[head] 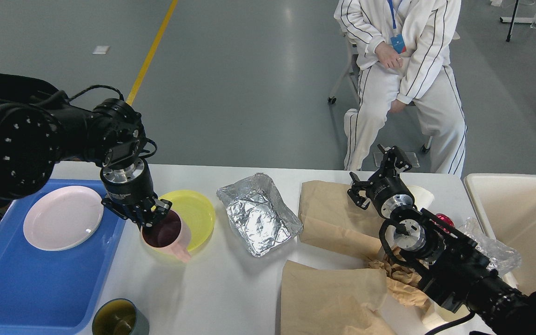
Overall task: Tidy desktop
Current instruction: 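Carry the dark red cup into the blue tray and release it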
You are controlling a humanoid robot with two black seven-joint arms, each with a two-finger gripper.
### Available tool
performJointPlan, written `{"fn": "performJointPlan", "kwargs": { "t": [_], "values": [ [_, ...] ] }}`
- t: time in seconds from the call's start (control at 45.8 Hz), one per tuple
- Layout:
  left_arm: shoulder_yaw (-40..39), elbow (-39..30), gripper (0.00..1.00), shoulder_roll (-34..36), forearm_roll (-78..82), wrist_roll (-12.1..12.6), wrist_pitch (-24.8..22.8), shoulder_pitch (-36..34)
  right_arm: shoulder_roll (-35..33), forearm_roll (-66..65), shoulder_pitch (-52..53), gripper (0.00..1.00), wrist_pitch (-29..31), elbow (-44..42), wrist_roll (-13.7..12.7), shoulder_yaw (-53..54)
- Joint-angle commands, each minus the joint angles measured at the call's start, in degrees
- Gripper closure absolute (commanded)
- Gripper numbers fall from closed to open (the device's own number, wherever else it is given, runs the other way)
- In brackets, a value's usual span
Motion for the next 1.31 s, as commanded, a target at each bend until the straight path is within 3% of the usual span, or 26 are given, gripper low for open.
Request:
{"fn": "performJointPlan", "kwargs": {
  "t": [0.0,0.24,0.415,0.546,0.939,1.289],
  "values": [
    [0.3,0.0,1.00,7.9,0.0,-1.4,0.0,0.1,0.0,-0.1,0.0,0.00,0.0,0.0,0.0,0.0],
    [-0.1,3.6,1.00,26.2,0.1,-1.3,0.0,6.4,0.0,-0.1,0.0,0.00,0.0,0.0,0.0,0.0],
    [-0.3,12.3,1.00,32.2,0.1,-1.3,0.0,12.5,0.0,0.0,0.0,0.00,0.0,0.0,0.0,0.0],
    [-0.4,13.5,1.00,35.3,0.1,-1.4,0.0,13.9,0.0,-0.1,0.0,0.00,0.0,0.0,0.0,0.0],
    [-4.8,13.6,1.00,38.0,0.0,-1.4,0.0,23.3,0.0,0.0,0.0,0.00,0.0,0.0,0.0,0.0],
    [-6.5,14.2,0.99,37.6,0.1,-1.4,0.0,26.0,0.0,-0.1,0.0,0.00,0.0,0.0,0.0,0.0]
  ]
}}
